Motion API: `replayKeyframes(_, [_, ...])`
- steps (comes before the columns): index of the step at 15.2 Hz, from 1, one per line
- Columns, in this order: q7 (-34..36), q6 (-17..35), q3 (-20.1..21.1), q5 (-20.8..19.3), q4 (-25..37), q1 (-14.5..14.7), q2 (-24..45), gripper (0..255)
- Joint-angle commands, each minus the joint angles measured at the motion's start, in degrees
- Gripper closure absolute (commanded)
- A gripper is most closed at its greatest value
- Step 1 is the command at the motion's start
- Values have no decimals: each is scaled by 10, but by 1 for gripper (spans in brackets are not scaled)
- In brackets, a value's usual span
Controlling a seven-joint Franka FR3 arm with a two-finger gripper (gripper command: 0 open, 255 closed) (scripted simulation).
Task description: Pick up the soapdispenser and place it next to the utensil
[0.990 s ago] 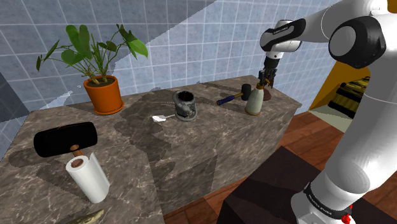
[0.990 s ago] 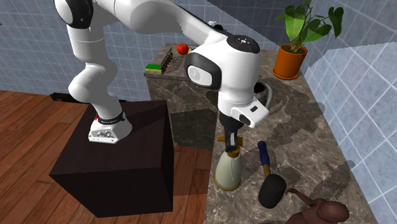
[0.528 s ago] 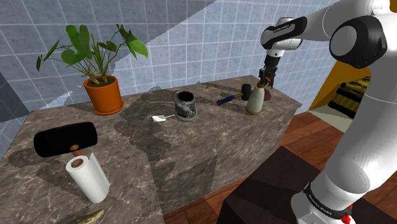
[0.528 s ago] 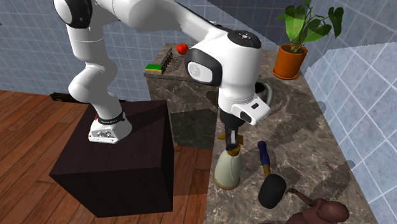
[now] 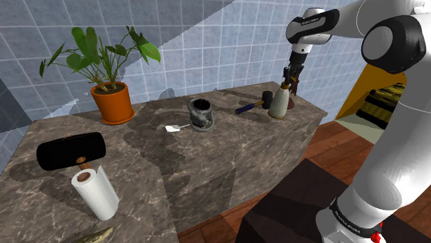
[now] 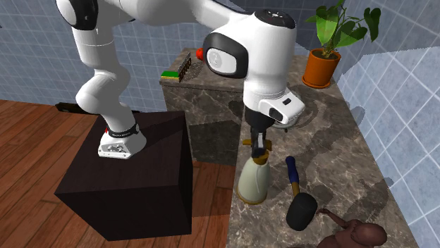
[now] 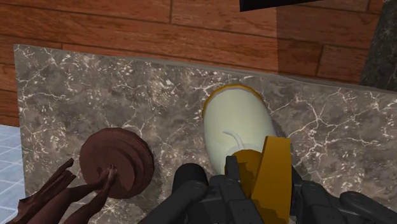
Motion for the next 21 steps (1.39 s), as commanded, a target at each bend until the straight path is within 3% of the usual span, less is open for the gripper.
replayKeyframes(1, [1,-17,0,-2,15,0,-3,255])
replayKeyframes(5, [3,-45,-1,-3,41,-1,-5,255])
replayKeyframes(13, [116,-27,41,-31,-21,68,-56,255])
replayKeyframes(21, [225,-23,88,-42,-36,127,-70,255])
